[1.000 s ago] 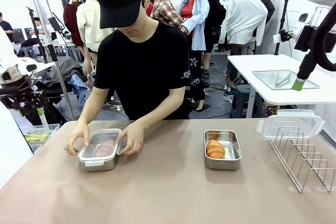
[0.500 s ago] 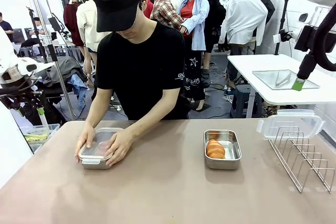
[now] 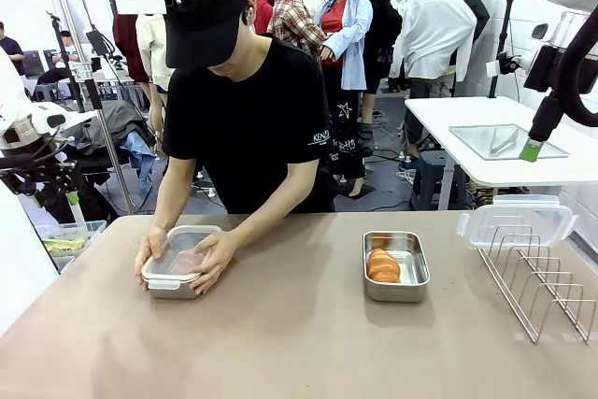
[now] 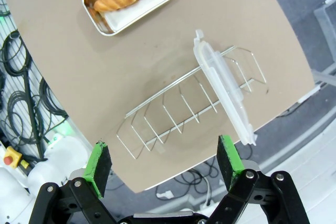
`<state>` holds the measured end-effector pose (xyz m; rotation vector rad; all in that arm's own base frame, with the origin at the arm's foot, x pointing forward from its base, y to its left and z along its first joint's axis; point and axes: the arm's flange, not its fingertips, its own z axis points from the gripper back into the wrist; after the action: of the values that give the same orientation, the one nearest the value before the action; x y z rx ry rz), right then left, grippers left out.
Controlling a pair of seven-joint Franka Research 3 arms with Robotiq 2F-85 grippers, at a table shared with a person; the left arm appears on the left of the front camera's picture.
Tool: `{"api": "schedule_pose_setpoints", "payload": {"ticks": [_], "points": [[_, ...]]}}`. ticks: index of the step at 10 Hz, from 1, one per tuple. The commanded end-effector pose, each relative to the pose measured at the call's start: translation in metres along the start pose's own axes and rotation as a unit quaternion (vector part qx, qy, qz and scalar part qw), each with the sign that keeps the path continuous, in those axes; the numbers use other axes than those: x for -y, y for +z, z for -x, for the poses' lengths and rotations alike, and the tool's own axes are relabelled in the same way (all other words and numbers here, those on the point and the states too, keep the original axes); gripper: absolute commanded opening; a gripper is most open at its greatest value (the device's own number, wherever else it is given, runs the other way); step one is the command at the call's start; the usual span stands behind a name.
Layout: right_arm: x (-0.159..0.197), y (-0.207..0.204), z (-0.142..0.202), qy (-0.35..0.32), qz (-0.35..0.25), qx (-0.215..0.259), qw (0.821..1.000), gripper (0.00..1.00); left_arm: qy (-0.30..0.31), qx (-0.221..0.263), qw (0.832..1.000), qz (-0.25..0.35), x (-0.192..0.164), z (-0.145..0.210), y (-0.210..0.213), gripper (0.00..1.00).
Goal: Place the bread in airtight containers.
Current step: Pick up one Airtight Container lid and hand it to the human.
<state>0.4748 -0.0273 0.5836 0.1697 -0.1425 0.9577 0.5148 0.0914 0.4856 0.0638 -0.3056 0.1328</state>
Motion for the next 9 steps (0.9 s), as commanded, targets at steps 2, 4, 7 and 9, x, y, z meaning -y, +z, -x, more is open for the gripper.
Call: {"api": "schedule_pose_setpoints", "payload": {"ticks": [2,4,7,9], "points": [[0.0014,0.0017,-0.0034,-0.008,-0.003,0.001,1.000,1.00,0.008,0.001,1.000,-0.010,0.0014,0.0000,0.0009,0.67],[0.0014,0.0017,-0.0034,-0.008,-0.003,0.001,1.000,1.00,0.008,0.001,1.000,-0.010,0.0014,0.0000,0.0009,0.67],[0.0014,0.0017,-0.0034,-0.008,-0.003,0.001,1.000,1.00,0.008,0.001,1.000,-0.010,0.0014,0.0000,0.0009,0.67],[0.0014,0.0017,-0.0034,-0.008,-0.003,0.001,1.000,1.00,0.008,0.001,1.000,-0.010,0.0014,0.0000,0.0009,0.67]]}}
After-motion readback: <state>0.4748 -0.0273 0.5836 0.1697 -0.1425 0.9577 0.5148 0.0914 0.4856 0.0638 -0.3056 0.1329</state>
